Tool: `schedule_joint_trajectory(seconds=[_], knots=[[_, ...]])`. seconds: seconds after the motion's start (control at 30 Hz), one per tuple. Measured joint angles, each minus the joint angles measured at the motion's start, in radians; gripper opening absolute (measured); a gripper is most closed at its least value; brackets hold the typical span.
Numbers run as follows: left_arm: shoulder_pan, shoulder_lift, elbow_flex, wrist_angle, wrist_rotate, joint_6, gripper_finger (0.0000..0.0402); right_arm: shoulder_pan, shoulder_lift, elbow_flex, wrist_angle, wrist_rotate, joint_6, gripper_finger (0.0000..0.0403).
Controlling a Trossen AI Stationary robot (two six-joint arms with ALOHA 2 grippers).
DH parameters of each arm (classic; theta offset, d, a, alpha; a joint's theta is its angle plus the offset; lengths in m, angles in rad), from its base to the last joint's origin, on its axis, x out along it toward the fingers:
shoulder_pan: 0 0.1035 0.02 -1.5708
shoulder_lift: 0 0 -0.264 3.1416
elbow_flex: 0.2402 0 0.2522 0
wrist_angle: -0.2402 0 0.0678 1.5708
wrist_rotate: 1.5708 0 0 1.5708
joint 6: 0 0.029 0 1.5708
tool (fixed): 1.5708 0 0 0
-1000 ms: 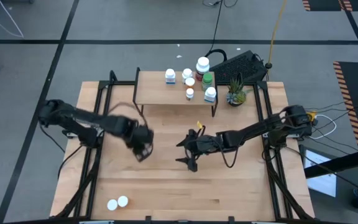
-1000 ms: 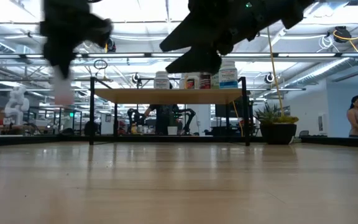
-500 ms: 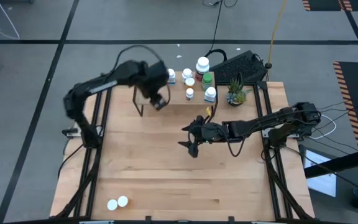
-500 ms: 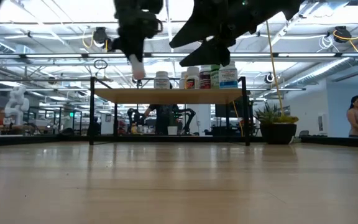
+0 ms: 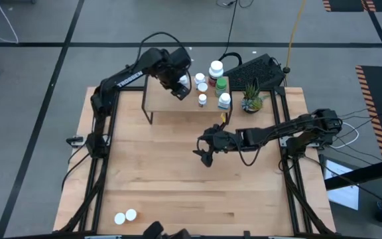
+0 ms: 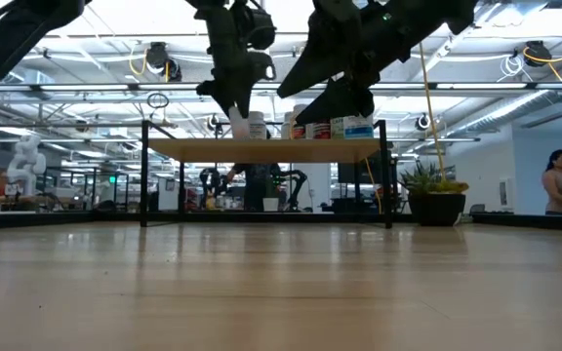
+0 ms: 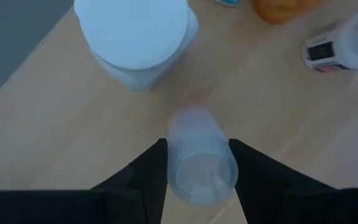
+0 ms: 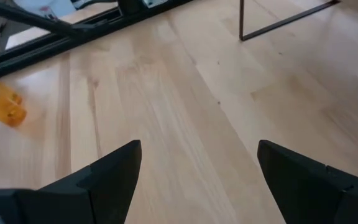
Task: Pick and place medicine bottles onto shelf by color
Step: Put the transparent pill bottle on the shelf, then put the right orange pill bottle on the shelf
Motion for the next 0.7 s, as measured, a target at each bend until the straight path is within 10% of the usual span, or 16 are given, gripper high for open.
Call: schedule_joint_trajectory(seconds=[0.7], knots=[[-0.002, -0.106, 0.012, 0.021, -0.025, -0.010, 0.0270, -0.036, 0.000, 0.000, -0.001, -0.024, 0.051, 0.0318]])
